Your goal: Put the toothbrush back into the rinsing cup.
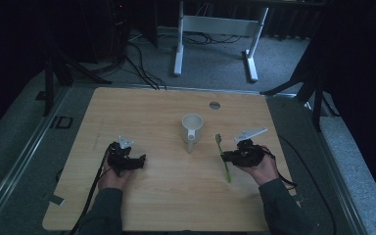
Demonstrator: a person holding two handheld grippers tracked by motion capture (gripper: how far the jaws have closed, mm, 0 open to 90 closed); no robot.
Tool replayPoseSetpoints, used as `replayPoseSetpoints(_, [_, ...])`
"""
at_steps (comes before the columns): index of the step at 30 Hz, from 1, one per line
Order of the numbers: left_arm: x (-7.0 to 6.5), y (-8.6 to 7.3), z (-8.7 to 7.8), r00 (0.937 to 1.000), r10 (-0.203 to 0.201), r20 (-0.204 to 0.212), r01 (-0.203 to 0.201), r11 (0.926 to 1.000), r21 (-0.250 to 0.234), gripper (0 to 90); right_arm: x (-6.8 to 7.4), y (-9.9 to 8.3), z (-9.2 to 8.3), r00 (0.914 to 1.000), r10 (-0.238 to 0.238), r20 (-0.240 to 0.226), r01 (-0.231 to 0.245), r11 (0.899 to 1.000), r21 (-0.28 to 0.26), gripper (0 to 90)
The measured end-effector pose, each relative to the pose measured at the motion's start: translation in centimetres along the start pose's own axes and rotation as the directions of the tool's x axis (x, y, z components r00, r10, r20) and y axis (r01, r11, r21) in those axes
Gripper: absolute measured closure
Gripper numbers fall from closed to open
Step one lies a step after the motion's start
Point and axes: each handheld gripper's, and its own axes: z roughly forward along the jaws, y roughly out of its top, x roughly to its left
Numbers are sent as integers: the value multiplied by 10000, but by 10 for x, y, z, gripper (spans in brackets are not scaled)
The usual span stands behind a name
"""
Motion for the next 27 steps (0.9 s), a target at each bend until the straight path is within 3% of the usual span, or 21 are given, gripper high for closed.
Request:
replayPoseSetpoints(7, [0, 0, 0, 10000, -3, 0, 3, 10000, 1, 151, 0, 2, -2, 10000, 30, -44, -32, 9993, -373, 803])
replayPoseSetpoints(13, [0, 0, 0, 10000, -3, 0, 3, 10000, 1, 151, 0, 5, -4, 9992, 113, -389, -145, 9966, -808, 803])
replayPoseSetpoints(27, [0, 0, 0, 10000, 0, 0, 0, 10000, 3, 151, 2, 9, -8, 9996, 51, -278, -88, 9908, -1352, 803])
